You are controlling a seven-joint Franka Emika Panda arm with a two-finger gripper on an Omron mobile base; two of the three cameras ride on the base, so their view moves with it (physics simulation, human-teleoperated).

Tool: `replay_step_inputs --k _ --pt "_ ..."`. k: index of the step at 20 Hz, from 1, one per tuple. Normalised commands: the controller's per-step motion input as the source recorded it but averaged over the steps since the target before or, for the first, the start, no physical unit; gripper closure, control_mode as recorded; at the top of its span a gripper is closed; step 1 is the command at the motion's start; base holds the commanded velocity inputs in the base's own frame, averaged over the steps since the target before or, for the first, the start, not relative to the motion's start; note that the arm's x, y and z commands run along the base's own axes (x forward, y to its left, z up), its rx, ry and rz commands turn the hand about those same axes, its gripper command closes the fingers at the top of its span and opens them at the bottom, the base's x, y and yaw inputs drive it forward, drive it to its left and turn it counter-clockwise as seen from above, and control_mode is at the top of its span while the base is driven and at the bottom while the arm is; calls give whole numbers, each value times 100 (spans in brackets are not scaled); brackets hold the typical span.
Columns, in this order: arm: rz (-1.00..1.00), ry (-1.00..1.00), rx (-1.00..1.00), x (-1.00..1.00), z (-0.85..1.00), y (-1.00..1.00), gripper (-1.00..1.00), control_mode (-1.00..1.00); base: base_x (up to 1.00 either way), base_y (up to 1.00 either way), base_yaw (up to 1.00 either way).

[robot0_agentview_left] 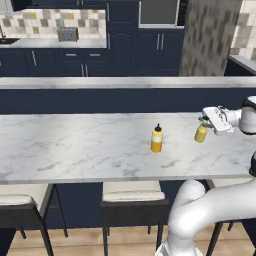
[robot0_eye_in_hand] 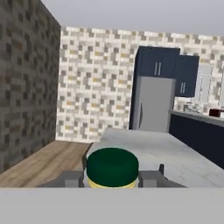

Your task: The dining table condiment station is running low on mustard. Refill the condiment station by opening the cabinet and taking the mustard from the cabinet and placing it on the dining table.

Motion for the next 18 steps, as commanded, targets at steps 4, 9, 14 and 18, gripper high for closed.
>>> replay_step_inputs --k 4,9,14,18 --pt "15 1 0 43 -52 17 100 -100 0 0 0" --pt "14 1 0 41 -51 15 100 -100 0 0 0" --pt "13 0 0 34 -50 11 100 -100 0 0 0" --pt "8 0 -2 18 -52 19 100 -100 0 0 0"
